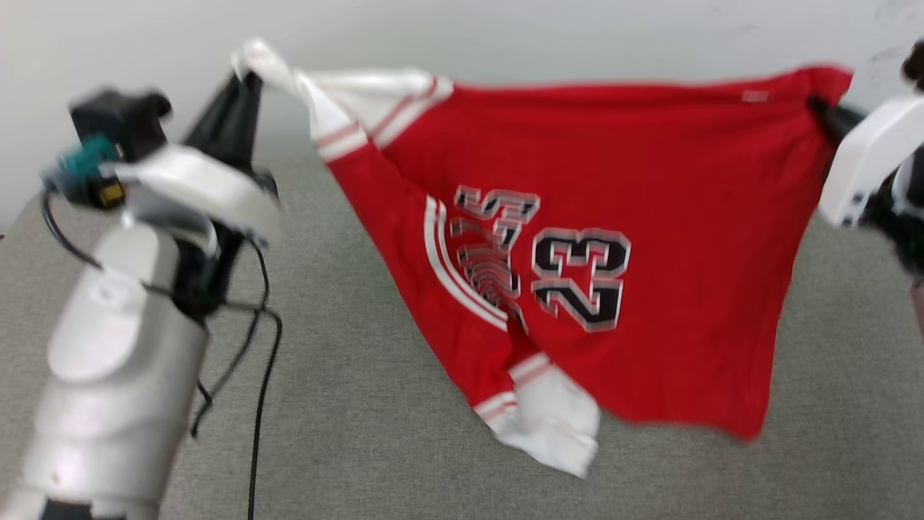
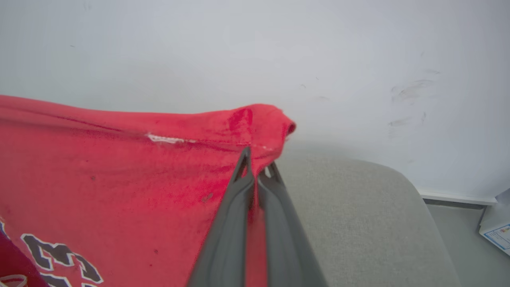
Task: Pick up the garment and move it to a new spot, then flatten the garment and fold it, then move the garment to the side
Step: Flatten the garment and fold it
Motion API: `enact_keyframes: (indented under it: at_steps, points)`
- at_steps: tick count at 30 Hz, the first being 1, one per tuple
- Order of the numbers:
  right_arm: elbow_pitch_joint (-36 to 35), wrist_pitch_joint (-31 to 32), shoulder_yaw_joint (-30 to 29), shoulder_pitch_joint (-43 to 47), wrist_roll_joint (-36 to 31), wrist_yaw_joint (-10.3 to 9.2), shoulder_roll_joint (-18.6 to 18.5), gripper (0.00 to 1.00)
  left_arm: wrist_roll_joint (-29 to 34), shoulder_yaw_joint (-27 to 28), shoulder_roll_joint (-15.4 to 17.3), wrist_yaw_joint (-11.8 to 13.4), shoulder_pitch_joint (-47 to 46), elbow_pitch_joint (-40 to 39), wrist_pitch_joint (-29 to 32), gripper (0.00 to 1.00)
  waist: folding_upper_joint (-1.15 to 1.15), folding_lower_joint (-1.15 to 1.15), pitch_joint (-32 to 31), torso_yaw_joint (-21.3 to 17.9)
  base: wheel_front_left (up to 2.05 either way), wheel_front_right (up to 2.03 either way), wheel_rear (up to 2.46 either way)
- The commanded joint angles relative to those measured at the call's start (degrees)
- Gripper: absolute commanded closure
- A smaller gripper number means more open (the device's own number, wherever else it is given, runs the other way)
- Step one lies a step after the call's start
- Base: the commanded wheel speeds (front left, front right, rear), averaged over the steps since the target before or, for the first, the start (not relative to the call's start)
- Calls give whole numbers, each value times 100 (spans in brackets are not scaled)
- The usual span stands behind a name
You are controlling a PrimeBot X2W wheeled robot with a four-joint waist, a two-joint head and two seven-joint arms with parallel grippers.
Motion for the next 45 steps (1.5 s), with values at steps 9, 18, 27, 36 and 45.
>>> enact_keyframes:
  at_steps: [9, 18, 27, 36, 45]
  points:
    - [322, -516, -819, -1567, -925, -9, 385, 100, -25, -4, 410, 9, -2130, 951, 8, 100, 0, 0, 796, -139, 0, 0, 0]
    - [644, -1078, -1459, -3208, -1589, -11, 507, 100, 111, 72, 664, 11, -4025, 1539, -145, 100, 0, 0, 1937, -32, 0, 0, 0]
    - [1273, -1599, -1618, -4250, -2006, -10, 813, 100, -20, -97, 652, 11, -4814, 2217, -342, 100, 0, 0, 2760, 80, 0, 0, 0]
    - [2133, -1967, -1378, -4421, -1969, -9, 964, 100, -534, -354, 502, 9, -4458, 2603, -519, 100, 0, 0, 3060, 191, 0, 0, 0]
    - [2698, -2412, -730, -3212, -1372, -8, 933, 100, -1291, -538, 558, 9, -2908, 2117, -565, 100, 0, 0, 2718, 207, 0, 0, 0]
